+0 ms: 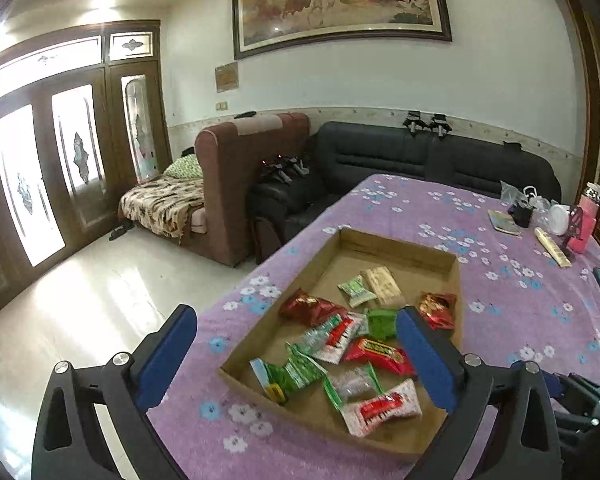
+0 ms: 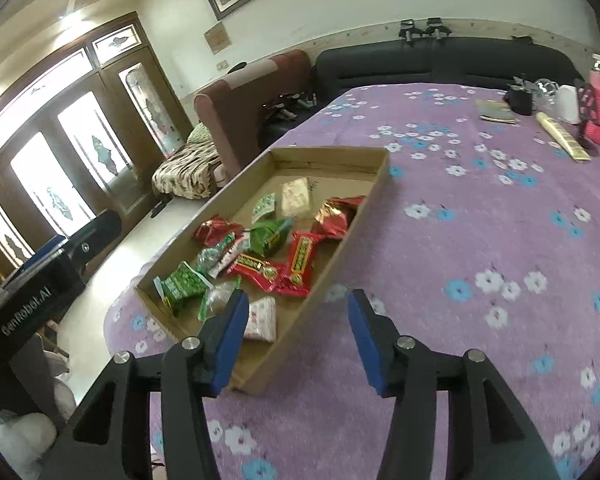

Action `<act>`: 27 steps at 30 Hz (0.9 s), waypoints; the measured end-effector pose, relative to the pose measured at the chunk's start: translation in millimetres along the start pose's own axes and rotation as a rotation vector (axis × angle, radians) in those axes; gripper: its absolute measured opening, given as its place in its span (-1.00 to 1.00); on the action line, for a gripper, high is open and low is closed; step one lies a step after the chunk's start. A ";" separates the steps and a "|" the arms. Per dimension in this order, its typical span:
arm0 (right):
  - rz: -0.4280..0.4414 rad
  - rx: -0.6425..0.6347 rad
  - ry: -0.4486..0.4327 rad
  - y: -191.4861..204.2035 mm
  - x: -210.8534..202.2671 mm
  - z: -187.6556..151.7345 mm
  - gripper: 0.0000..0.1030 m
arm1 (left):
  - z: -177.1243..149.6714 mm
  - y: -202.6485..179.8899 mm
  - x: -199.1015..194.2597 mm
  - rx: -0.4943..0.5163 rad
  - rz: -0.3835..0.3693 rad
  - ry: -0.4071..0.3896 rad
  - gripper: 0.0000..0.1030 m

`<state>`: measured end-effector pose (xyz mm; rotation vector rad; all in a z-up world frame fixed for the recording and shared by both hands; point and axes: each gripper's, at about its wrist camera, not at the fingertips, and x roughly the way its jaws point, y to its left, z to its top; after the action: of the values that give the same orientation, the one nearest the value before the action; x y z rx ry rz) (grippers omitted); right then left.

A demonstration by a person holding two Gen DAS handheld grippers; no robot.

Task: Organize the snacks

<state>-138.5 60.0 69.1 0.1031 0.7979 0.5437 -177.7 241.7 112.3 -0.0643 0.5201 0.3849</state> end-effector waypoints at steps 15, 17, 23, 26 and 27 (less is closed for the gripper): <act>-0.045 0.009 -0.023 -9.9 -26.9 -23.3 0.01 | -12.2 -28.8 -21.5 0.044 -0.077 0.021 0.97; -0.046 0.007 -0.031 -9.7 -29.9 -23.8 0.01 | -12.8 -29.3 -24.6 0.046 -0.080 0.017 0.97; -0.049 -0.009 -0.051 -6.0 -37.0 -26.6 0.03 | -13.1 -28.8 -33.0 0.043 -0.076 -0.009 0.97; -0.051 -0.021 -0.058 -3.3 -39.7 -28.9 0.04 | -14.0 -27.1 -42.2 0.038 -0.061 -0.047 0.97; -0.052 -0.027 -0.062 -1.9 -41.0 -29.8 0.04 | -13.9 -26.6 -45.7 0.036 -0.052 -0.064 0.97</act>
<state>-182.0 34.5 74.4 0.0734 0.7309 0.4995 -210.8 199.2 122.0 -0.0310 0.4610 0.3257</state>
